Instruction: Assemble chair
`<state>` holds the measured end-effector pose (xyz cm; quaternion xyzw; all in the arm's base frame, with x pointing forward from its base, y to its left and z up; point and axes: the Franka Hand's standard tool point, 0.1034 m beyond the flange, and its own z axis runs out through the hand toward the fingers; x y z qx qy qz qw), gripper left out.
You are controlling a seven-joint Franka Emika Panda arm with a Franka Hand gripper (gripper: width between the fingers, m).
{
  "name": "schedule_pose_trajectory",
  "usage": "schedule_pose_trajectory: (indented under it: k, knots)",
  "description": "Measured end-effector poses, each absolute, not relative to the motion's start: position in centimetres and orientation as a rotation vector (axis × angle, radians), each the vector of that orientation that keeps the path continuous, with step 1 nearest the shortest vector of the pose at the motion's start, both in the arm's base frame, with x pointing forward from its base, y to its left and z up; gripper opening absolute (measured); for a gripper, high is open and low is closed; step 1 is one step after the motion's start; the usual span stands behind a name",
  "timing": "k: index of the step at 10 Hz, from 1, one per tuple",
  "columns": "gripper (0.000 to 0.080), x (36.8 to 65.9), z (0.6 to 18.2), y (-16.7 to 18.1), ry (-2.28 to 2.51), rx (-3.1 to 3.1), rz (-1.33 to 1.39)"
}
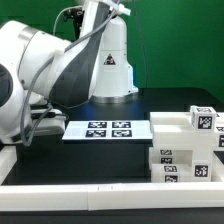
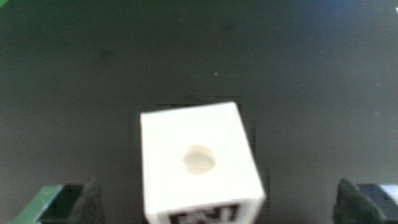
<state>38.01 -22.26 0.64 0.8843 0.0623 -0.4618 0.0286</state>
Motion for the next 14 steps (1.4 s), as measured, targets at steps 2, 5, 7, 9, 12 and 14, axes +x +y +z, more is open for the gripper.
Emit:
schedule_pose_trajectory:
  k: [2,5,7,9,12,14]
  knots:
    - [0.0649,36.5,0.1,-22.6,0.182,2.727,-1.439]
    - [0.0560,36.6,0.2,-22.5,0.184,2.728,-1.435]
    - [0.0362,36.7,0.2,-22.5,0.185,2.728,-1.435]
    - [0.0263,38.6,0.9,-19.0,0.110,2.760,-1.384]
    - [0.0263,41.4,4.3,-13.0,0.016,2.908,-1.127]
    - [0.0263,41.5,3.8,-13.4,0.031,2.970,-0.932]
